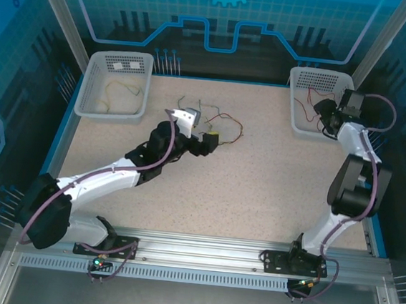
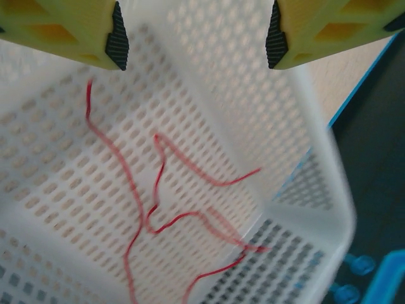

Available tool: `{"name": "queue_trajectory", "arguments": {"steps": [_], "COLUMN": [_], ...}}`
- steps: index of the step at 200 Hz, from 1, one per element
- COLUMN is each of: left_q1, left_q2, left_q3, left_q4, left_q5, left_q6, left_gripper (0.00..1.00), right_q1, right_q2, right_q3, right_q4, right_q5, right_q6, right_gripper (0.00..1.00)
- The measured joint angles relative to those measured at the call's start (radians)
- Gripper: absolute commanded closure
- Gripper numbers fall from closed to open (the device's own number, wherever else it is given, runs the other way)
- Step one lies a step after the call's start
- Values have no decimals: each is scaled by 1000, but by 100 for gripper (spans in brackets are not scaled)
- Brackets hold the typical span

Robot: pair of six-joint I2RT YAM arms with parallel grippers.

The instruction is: Untangle the cables

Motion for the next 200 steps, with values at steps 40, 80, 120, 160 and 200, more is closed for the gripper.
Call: {"name": "queue_trajectory", "arguments": {"steps": [40,80,120,160,200], "left_q1": [95,124,124,124,124], "left_q2": [45,174,268,360,426], "left_q3": [-5,64,111,111,169], "left_q4": [-28,-87,-82,-72,-71], "left_q5": [30,78,118,122,116], "left_q6": [-87,-117,-144,-148,-122], "left_gripper": [13,21,26,36,55], "right_q1": [278,439,536,542,547], "right_q2": [-472,-618,-645,-659,-664], "right_q3": [-373,-761,-861,-875,-875], "right_q4": [251,505,540,609,624], "right_q5": [22,-41,-62,-66,-81], "right_q6": [-210,-368,-478,-499,-505], "right_gripper": [19,14,14,14,14]}}
